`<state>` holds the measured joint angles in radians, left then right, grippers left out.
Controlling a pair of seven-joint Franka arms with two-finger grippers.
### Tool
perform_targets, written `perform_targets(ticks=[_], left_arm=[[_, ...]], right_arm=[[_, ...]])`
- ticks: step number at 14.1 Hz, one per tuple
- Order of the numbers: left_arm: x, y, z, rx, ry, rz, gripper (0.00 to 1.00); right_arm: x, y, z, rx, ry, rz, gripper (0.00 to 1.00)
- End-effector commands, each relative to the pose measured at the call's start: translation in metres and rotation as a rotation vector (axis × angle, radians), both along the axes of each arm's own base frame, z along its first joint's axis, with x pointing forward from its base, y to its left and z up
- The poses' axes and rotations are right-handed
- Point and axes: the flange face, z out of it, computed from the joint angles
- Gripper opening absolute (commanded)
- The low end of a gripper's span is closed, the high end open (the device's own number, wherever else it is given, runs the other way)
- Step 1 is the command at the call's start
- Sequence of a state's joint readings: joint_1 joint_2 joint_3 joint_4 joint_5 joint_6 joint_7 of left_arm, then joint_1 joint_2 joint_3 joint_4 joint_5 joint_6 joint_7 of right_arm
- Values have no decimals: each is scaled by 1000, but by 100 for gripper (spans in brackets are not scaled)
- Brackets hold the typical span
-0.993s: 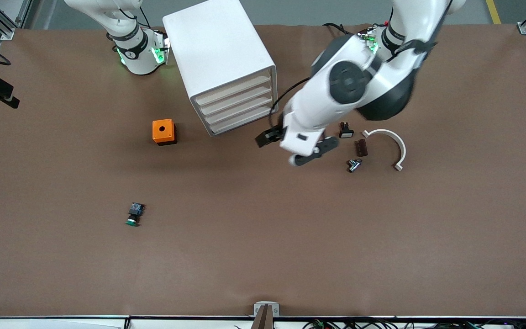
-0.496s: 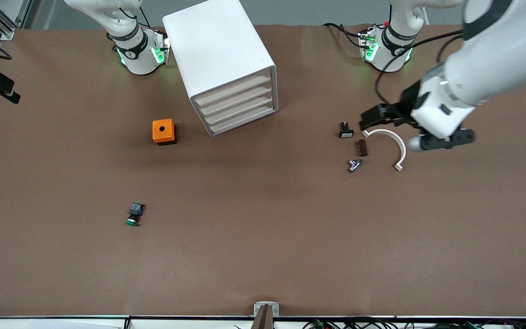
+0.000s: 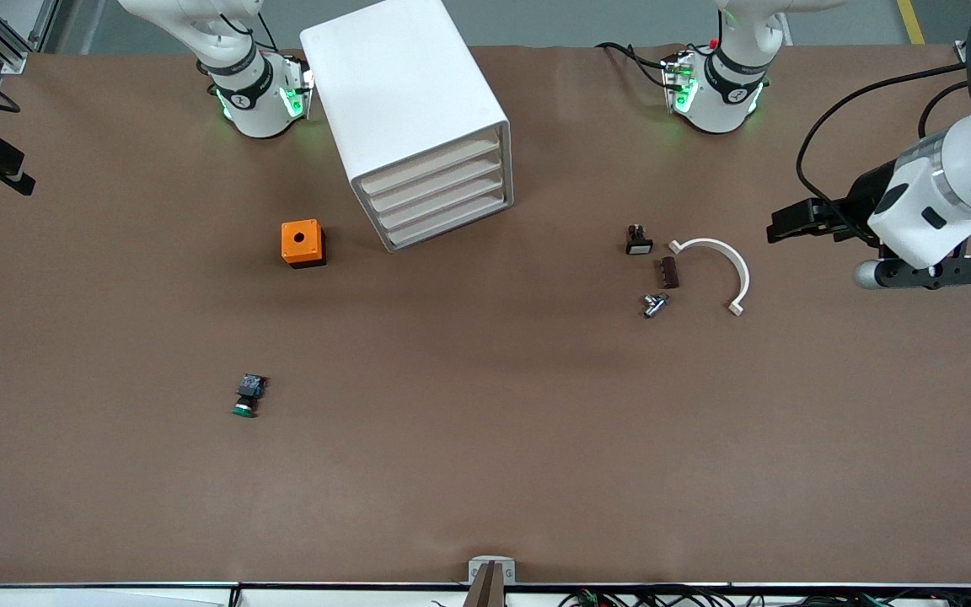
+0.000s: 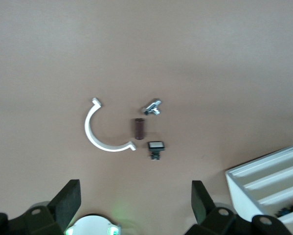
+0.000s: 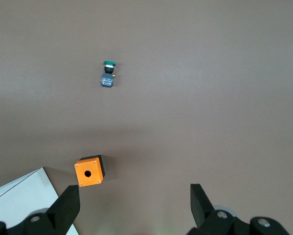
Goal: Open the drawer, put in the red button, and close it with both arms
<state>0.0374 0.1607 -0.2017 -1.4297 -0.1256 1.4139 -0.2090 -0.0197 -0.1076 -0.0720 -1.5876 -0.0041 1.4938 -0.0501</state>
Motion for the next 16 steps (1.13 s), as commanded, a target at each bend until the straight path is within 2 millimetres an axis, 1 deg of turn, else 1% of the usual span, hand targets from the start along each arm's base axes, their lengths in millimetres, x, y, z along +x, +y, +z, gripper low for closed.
perform_targets(ticks=[1, 3, 4, 5, 7, 9, 10, 11, 13, 15, 16], left_arm=[[-14, 19, -2, 26, -2, -63, 99], [-15, 30, -9, 62, 0, -82, 99], [-16, 31, -15, 66, -1, -90, 99], [-19, 39, -16, 69, -4, -87, 99], [-26, 46, -25, 70, -34, -90, 99], [-35, 51, -36, 71, -74, -79, 99], [-39, 50, -43, 71, -90, -79, 99], [-41, 53, -44, 70, -112, -71, 99], [-37, 60, -37, 69, -151, -55, 99], [-37, 63, -18, 68, -195, -49, 99], [-42, 65, -5, 68, -218, -45, 99]], right_arm=[[-8, 0, 2, 20, -10, -1, 100], [-8, 2, 2, 33, -8, 0, 100], [-8, 2, 2, 33, -6, -1, 100], [-8, 2, 2, 33, -5, 0, 100], [-8, 3, 2, 35, -5, 2, 100], [-8, 3, 2, 33, -5, 2, 100], [-8, 2, 1, 35, -3, 0, 100], [-8, 2, 1, 33, -2, 0, 100], [-9, 4, 0, 35, 6, 4, 100], [-11, 2, 0, 37, 15, -1, 100], [-10, 2, -1, 37, 16, -1, 100]])
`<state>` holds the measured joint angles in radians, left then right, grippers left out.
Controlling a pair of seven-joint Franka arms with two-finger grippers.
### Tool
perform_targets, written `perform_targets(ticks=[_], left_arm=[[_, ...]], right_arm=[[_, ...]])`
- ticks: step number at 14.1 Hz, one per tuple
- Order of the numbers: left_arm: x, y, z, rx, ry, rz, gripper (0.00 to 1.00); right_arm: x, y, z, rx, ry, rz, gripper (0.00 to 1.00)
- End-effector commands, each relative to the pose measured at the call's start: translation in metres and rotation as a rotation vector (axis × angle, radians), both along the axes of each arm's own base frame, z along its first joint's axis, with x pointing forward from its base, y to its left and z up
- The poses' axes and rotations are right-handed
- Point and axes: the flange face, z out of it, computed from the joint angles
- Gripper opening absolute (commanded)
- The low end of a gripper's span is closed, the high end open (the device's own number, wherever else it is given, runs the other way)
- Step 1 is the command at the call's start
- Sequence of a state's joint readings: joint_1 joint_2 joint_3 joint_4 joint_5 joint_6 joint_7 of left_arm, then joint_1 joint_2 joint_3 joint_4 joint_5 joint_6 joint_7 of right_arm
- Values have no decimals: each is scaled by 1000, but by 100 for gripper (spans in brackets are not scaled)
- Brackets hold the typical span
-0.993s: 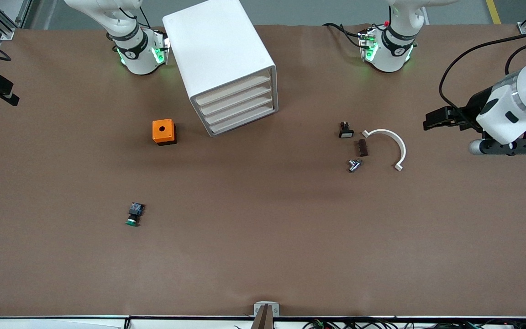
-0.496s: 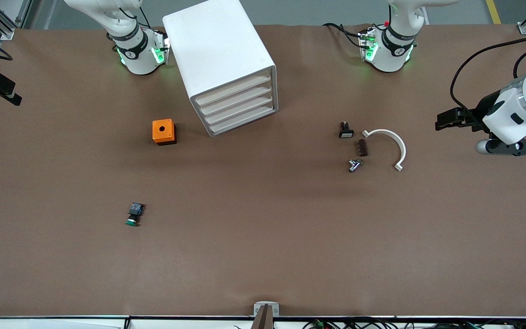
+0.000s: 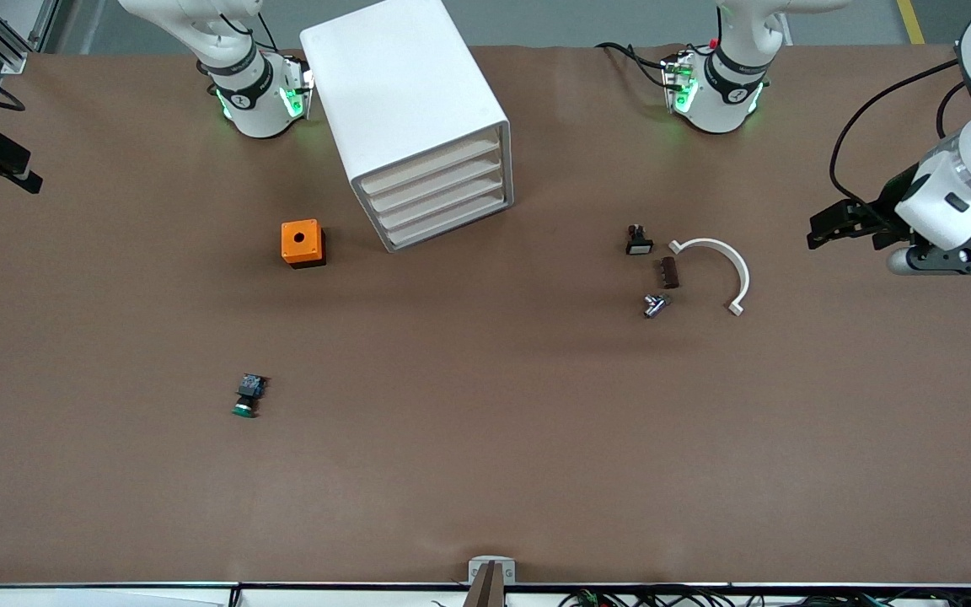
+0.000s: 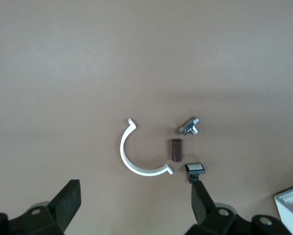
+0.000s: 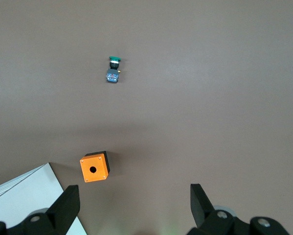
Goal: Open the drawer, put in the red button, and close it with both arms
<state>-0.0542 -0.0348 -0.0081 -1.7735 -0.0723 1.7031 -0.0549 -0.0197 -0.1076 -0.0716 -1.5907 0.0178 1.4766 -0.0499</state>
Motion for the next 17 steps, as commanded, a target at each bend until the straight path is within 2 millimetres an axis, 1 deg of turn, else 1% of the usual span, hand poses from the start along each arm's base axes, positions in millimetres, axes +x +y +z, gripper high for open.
perform_targets(ticks=[1, 4, 5, 8, 9, 11, 17], left_arm=[[-18, 8, 40, 14, -82, -15, 99], [-33, 7, 75, 14, -67, -20, 99], [-33, 7, 89, 13, -80, -14, 99], [-30, 5, 113, 9, -130, -6, 99], [-28, 5, 117, 10, -138, -6, 99], [-30, 6, 117, 11, -121, -7, 99], [-25, 2, 108, 14, -97, -15, 99]], right_arm=[[-9, -1, 2, 13, 0, -3, 100], [-9, -1, 2, 14, 3, -3, 100], [-10, -1, 2, 14, 6, -3, 100], [-10, -3, 1, 14, 9, -6, 100], [-10, -3, 1, 15, 10, -4, 100], [-10, -2, 1, 14, 12, -3, 100], [-11, -2, 1, 15, 15, -3, 100]])
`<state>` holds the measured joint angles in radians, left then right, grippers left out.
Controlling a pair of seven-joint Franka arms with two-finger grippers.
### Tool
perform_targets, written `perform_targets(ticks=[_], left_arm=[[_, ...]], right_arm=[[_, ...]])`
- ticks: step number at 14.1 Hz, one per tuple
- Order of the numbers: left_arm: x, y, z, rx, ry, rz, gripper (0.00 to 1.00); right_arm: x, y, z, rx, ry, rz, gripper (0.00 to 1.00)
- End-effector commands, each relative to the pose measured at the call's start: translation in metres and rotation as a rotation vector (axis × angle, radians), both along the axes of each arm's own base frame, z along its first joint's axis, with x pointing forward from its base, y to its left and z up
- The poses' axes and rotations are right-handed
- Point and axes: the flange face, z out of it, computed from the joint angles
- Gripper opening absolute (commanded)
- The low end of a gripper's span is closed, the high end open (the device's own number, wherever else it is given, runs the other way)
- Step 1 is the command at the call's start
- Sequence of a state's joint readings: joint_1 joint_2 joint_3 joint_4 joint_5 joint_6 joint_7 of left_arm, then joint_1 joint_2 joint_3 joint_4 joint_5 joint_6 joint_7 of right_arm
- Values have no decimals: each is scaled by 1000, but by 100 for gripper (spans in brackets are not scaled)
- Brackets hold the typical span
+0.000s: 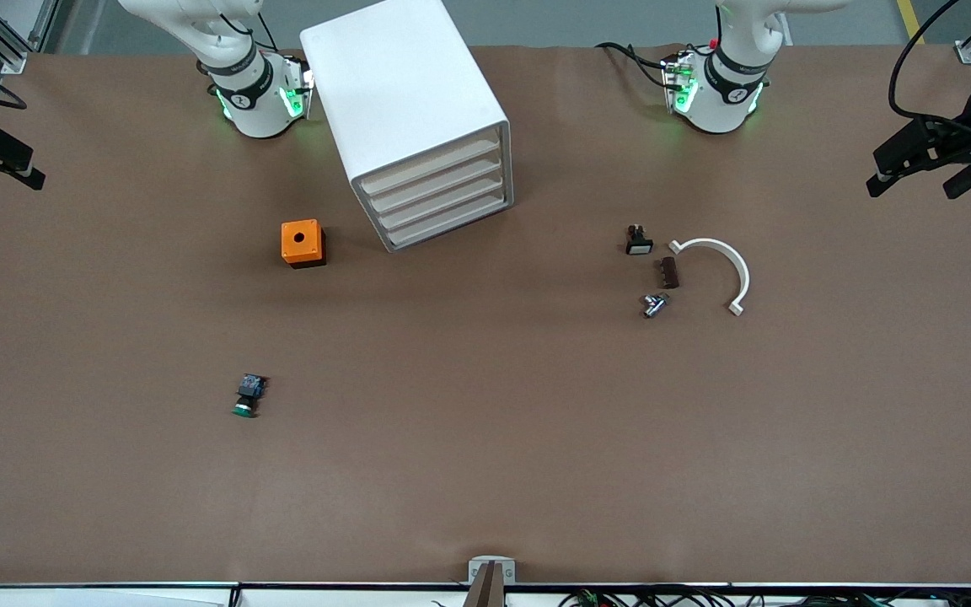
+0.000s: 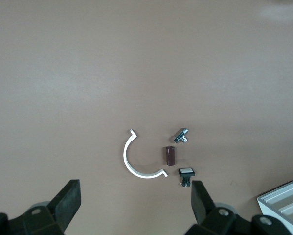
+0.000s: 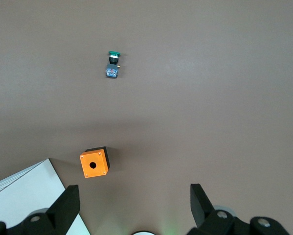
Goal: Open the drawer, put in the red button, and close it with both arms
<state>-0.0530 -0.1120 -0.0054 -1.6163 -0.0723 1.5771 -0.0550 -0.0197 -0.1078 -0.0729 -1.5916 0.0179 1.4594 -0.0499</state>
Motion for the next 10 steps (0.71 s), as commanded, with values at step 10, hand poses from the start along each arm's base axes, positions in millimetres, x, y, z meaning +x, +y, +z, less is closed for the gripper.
perform_targets(ticks=[10], left_arm=[[5, -9, -2, 39, 19, -25, 100]], right_arm=[[-10, -7, 2, 14, 3, -9, 100]])
